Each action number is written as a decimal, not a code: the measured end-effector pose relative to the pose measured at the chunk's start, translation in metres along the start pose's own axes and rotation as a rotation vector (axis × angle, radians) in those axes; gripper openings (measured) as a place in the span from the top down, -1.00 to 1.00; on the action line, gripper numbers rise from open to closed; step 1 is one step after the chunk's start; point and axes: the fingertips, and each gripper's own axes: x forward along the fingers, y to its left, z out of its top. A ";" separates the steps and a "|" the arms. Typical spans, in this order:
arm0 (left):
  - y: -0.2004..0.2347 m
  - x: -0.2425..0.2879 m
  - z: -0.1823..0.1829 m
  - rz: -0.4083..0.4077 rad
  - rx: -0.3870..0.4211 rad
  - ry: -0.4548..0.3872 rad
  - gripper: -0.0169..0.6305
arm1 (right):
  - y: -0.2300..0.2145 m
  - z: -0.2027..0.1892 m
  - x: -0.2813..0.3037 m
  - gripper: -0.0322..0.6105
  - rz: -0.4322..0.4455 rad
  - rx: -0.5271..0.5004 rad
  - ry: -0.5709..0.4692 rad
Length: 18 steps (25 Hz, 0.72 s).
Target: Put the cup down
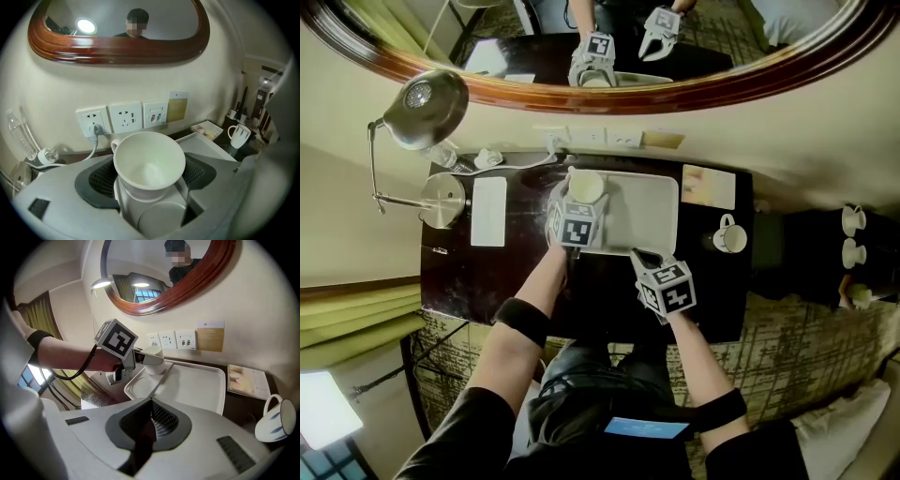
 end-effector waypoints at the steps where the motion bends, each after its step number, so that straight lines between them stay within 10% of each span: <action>1: -0.003 -0.002 0.005 -0.007 0.017 -0.017 -0.33 | 0.000 0.000 -0.003 0.90 -0.003 0.000 -0.004; 18: -0.202 -0.076 0.022 -0.326 0.287 -0.057 -0.33 | -0.067 -0.064 -0.112 0.90 -0.142 0.149 -0.068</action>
